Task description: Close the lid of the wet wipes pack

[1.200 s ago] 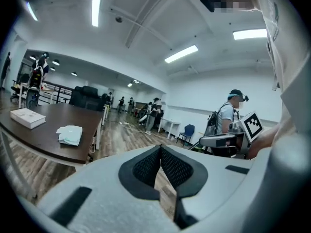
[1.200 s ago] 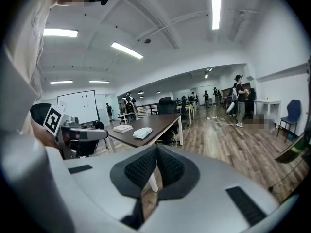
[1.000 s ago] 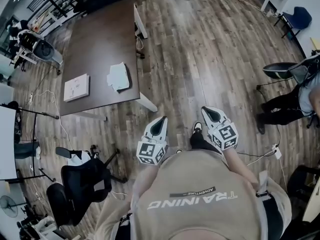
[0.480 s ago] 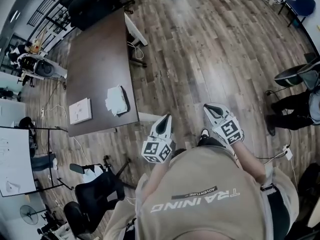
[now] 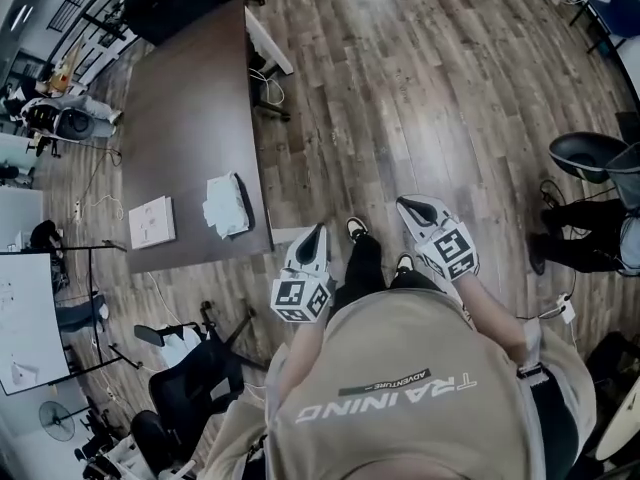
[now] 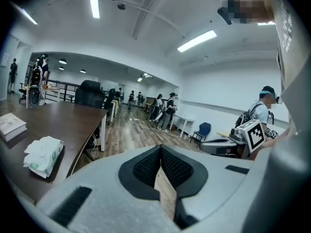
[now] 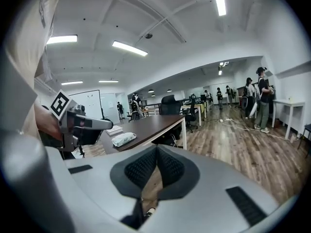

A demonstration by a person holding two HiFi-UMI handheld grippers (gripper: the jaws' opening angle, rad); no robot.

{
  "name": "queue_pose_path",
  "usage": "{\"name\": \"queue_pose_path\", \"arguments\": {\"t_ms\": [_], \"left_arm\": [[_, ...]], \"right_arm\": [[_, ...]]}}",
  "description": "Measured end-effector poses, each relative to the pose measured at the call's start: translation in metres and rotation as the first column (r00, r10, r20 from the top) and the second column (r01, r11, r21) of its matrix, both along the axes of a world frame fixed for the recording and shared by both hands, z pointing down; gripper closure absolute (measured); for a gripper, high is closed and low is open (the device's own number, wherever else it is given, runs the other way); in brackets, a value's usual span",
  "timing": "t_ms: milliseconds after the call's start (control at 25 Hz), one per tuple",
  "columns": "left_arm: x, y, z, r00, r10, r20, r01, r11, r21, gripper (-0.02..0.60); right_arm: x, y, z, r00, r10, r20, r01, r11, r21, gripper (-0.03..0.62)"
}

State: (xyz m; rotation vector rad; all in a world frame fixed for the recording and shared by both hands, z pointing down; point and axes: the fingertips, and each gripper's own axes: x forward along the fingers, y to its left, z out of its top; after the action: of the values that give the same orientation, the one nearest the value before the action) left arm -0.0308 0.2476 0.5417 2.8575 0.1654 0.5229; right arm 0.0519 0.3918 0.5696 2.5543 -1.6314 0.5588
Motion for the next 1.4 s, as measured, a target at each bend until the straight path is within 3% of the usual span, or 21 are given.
{"name": "queue_pose_path", "arguments": {"t_ms": [200, 400, 520, 760, 960, 1160, 1400], "left_arm": [[0.057, -0.019, 0.017, 0.998, 0.063, -0.001, -0.063, 0.998, -0.032, 0.572], [0.131, -0.041, -0.012, 0.986, 0.132, -0.099, -0.136, 0.99, -0.034, 0.572], [0.161, -0.059, -0.018, 0.981, 0.158, -0.116, -0.164, 0.986, -0.042, 0.572], [0.207, -0.105, -0.01, 0.968, 0.226, -0.105, -0.225, 0.974, 0.023, 0.572], [0.227, -0.142, -0.009, 0.985, 0.15, -0.09, -0.151, 0.989, -0.002, 0.572], [0.244, -0.168, 0.014, 0.998, 0.053, -0.017, -0.053, 0.999, -0.009, 0.572], [0.289, -0.202, 0.002, 0.995, -0.102, 0.007, 0.102, 0.995, -0.005, 0.572]], "right_arm": [[0.033, -0.013, 0.003, 0.998, 0.061, 0.014, -0.061, 0.997, -0.045, 0.58], [0.089, -0.036, -0.023, 0.994, 0.104, -0.015, -0.105, 0.991, -0.083, 0.58], [0.123, -0.066, -0.044, 0.991, 0.116, -0.062, -0.12, 0.99, -0.07, 0.58], [0.166, -0.13, -0.06, 0.99, 0.106, -0.097, -0.11, 0.993, -0.036, 0.58], [0.187, -0.156, -0.037, 0.997, 0.052, -0.058, -0.057, 0.995, -0.082, 0.579], [0.229, -0.187, -0.013, 1.0, -0.011, 0.0, 0.011, 0.998, -0.064, 0.58], [0.299, -0.243, -0.018, 0.978, -0.209, -0.024, 0.208, 0.977, -0.037, 0.58]]}}
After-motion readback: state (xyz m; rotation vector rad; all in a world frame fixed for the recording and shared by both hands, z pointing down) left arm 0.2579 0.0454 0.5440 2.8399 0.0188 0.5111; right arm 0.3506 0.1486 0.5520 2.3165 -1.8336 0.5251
